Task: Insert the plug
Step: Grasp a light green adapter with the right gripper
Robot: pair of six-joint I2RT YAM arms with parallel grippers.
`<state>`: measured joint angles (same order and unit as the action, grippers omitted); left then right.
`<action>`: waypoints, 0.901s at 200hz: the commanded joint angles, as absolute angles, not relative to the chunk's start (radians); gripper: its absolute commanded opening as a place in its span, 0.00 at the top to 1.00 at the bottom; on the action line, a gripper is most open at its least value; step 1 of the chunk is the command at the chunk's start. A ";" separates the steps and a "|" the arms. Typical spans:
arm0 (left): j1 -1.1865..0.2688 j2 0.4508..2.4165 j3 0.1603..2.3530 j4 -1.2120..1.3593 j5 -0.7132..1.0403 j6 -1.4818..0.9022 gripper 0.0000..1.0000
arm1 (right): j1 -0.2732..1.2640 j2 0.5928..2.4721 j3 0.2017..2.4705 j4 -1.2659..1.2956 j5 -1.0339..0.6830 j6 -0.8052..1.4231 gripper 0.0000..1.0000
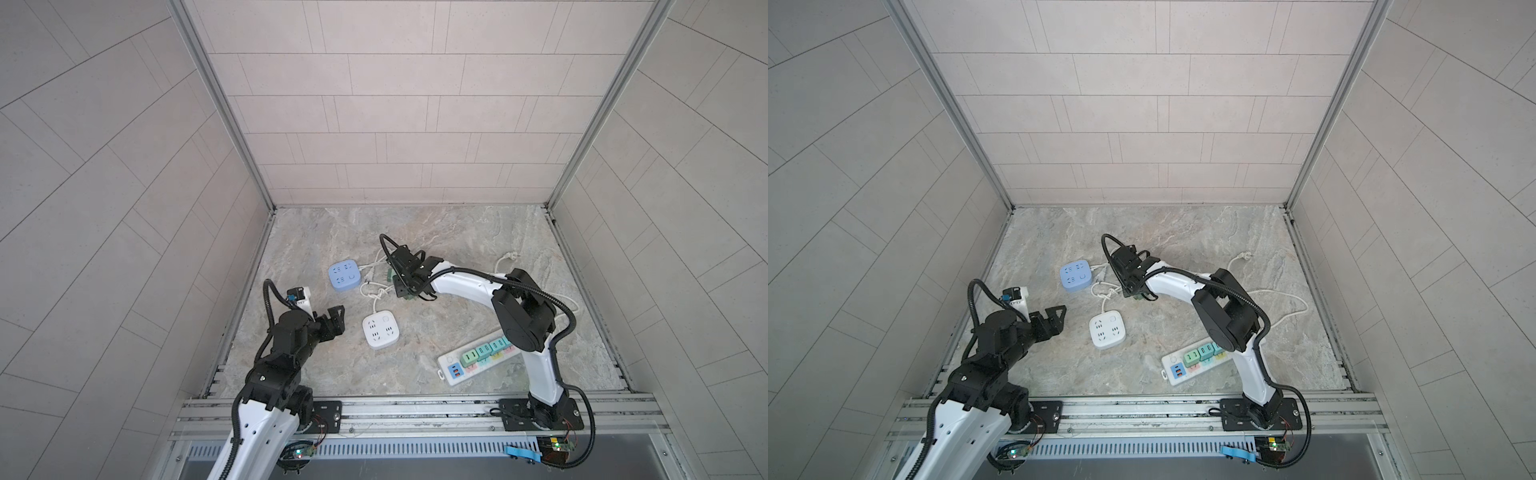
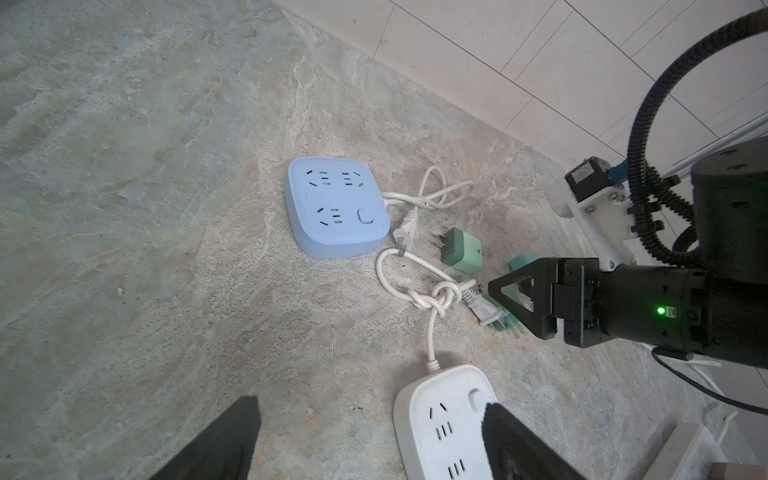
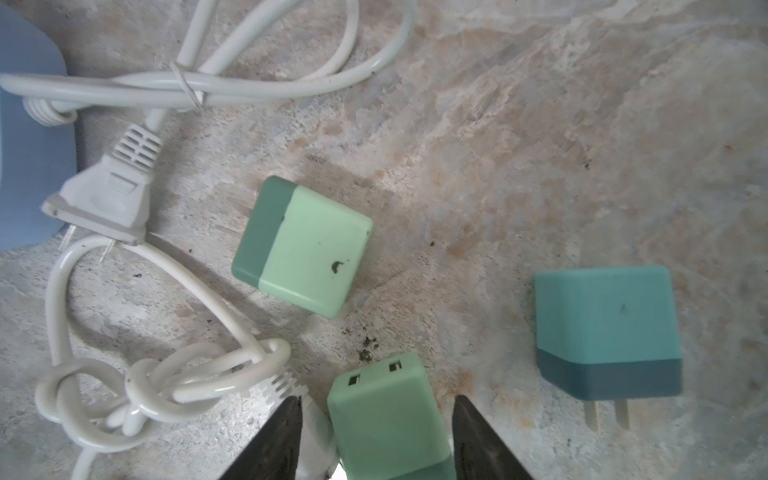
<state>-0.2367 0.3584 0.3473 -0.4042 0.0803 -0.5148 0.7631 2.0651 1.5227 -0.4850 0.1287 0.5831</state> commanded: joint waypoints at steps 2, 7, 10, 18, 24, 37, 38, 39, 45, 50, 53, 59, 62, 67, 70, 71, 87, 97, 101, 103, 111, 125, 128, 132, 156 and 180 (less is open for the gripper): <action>-0.233 0.348 0.342 -0.383 0.080 -0.505 0.09 | 0.745 2.037 1.498 -0.522 0.161 0.583 0.41; -0.233 0.349 0.342 -0.382 0.080 -0.505 0.10 | 0.743 2.036 1.495 -0.520 0.157 0.583 0.41; -0.233 0.350 0.342 -0.381 0.080 -0.505 0.10 | 0.741 2.037 1.493 -0.519 0.155 0.582 0.41; -0.233 0.353 0.344 -0.380 0.080 -0.505 0.10 | 0.742 2.039 1.493 -0.518 0.141 0.576 0.41; -0.233 0.357 0.344 -0.379 0.080 -0.505 0.10 | 0.741 2.043 1.493 -0.518 0.129 0.573 0.41; -0.234 0.362 0.344 -0.378 0.080 -0.505 0.10 | 0.742 2.045 1.490 -0.521 0.109 0.571 0.40; -0.233 0.362 0.344 -0.377 0.079 -0.505 0.10 | 0.742 2.045 1.490 -0.521 0.109 0.571 0.40; -0.233 0.363 0.344 -0.377 0.079 -0.505 0.10 | 0.741 2.045 1.489 -0.520 0.108 0.571 0.40; -0.234 0.366 0.345 -0.377 0.079 -0.505 0.10 | 0.741 2.042 1.483 -0.520 0.103 0.571 0.40; -0.233 0.368 0.345 -0.376 0.080 -0.505 0.10 | 0.742 2.039 1.477 -0.520 0.100 0.573 0.40; -0.233 0.369 0.346 -0.376 0.080 -0.505 0.10 | 0.741 2.037 1.473 -0.518 0.099 0.573 0.40; -0.232 0.371 0.345 -0.376 0.081 -0.505 0.10 | 0.742 2.033 1.462 -0.513 0.095 0.575 0.40; -0.233 0.370 0.345 -0.377 0.081 -0.505 0.10 | 0.742 2.031 1.457 -0.512 0.093 0.576 0.39; -0.233 0.370 0.345 -0.376 0.081 -0.505 0.10 | 0.741 2.026 1.449 -0.507 0.090 0.576 0.39; -0.234 0.371 0.345 -0.376 0.083 -0.505 0.10 | 0.741 2.024 1.444 -0.506 0.089 0.577 0.38; -0.233 0.371 0.345 -0.376 0.083 -0.505 0.10 | 0.741 2.024 1.442 -0.506 0.089 0.577 0.38; -0.232 0.369 0.345 -0.376 0.083 -0.505 0.09 | 0.741 2.010 1.418 -0.493 0.081 0.582 0.35; -0.233 0.368 0.345 -0.376 0.082 -0.505 0.10 | 0.742 2.008 1.406 -0.483 0.073 0.585 0.35; -0.233 0.367 0.345 -0.376 0.083 -0.505 0.10 | 0.742 2.008 1.403 -0.481 0.070 0.584 0.35; -0.233 0.367 0.345 -0.376 0.082 -0.506 0.10 | 0.742 2.009 1.401 -0.481 0.068 0.584 0.35; -0.233 0.367 0.345 -0.376 0.083 -0.505 0.10 | 0.744 2.012 1.399 -0.477 0.065 0.586 0.35; -0.234 0.367 0.345 -0.377 0.084 -0.503 0.10 | 0.743 2.022 1.401 -0.476 0.065 0.584 0.36; -0.233 0.367 0.346 -0.376 0.084 -0.504 0.10 | 0.743 2.024 1.402 -0.476 0.065 0.582 0.36; -0.234 0.367 0.346 -0.377 0.084 -0.504 0.10 | 0.744 2.026 1.405 -0.476 0.066 0.581 0.37; -0.233 0.366 0.345 -0.376 0.086 -0.503 0.10 | 0.742 2.039 1.418 -0.478 0.071 0.575 0.38; -0.233 0.368 0.345 -0.376 0.086 -0.503 0.10 | 0.742 2.051 1.425 -0.469 0.065 0.568 0.40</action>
<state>-0.2367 0.3710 0.3473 -0.3931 0.0849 -0.5152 0.7391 2.0460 1.4117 -0.4709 0.0711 0.5762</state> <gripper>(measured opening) 0.904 0.614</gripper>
